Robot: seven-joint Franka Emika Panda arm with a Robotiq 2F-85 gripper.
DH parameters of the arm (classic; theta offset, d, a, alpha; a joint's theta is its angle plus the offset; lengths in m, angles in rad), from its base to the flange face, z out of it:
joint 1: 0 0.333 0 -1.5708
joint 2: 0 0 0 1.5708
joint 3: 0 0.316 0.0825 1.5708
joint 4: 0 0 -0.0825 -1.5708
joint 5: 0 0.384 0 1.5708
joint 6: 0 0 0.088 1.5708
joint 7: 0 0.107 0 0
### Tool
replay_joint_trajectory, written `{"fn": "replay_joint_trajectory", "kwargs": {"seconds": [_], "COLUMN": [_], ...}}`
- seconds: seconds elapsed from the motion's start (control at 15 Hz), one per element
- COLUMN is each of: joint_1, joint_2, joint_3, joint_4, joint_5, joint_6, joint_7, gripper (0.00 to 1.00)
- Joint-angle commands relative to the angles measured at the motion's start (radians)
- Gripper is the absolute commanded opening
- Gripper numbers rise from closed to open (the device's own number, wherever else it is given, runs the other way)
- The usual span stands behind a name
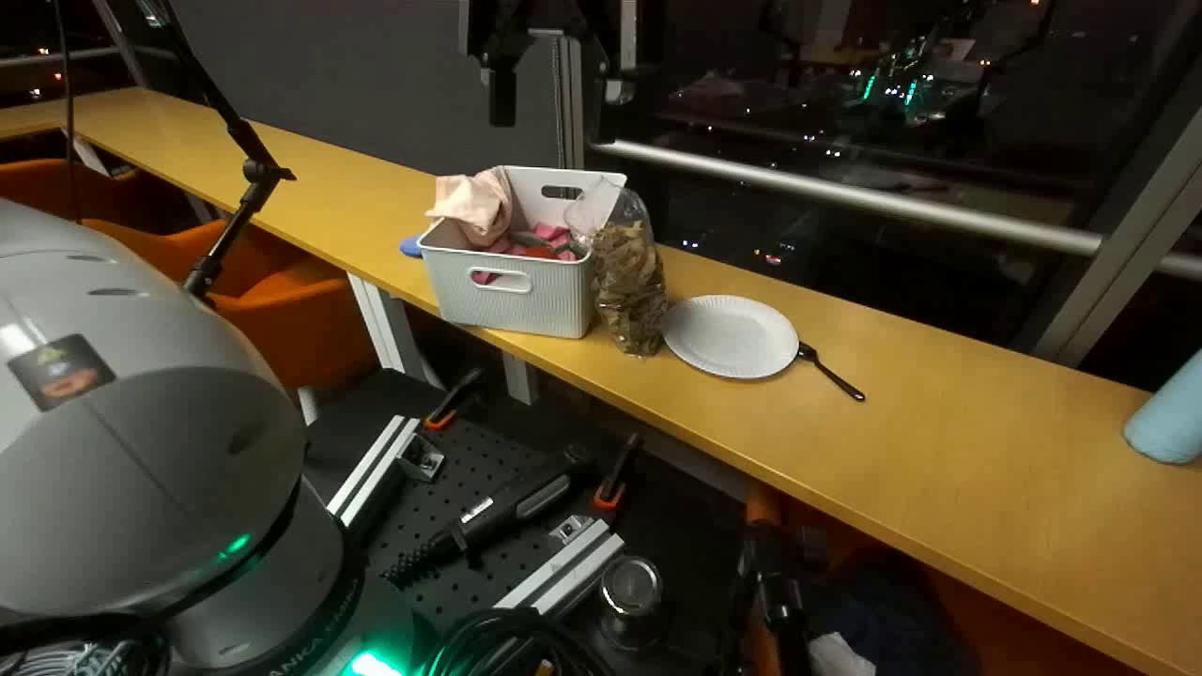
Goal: Put some rubber bands on the white plate
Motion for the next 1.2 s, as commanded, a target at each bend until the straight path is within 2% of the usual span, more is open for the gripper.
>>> {"fn": "replay_joint_trajectory", "kwargs": {"seconds": [0.0,0.4,0.67,0.93,1.13], "joint_1": [0.008,0.008,0.032,0.068,0.105], "joint_2": [0.000,-0.001,0.043,0.120,0.229], "joint_3": [-0.006,-0.006,0.022,0.049,0.055], "joint_4": [0.003,0.004,0.092,0.200,0.268], "joint_5": [-0.003,-0.003,0.006,0.012,0.048], "joint_6": [-0.002,-0.002,0.038,0.122,0.227], "joint_7": [0.004,0.004,0.019,0.009,-0.015], "gripper": [1.00,1.00,1.00,1.00,1.00]}}
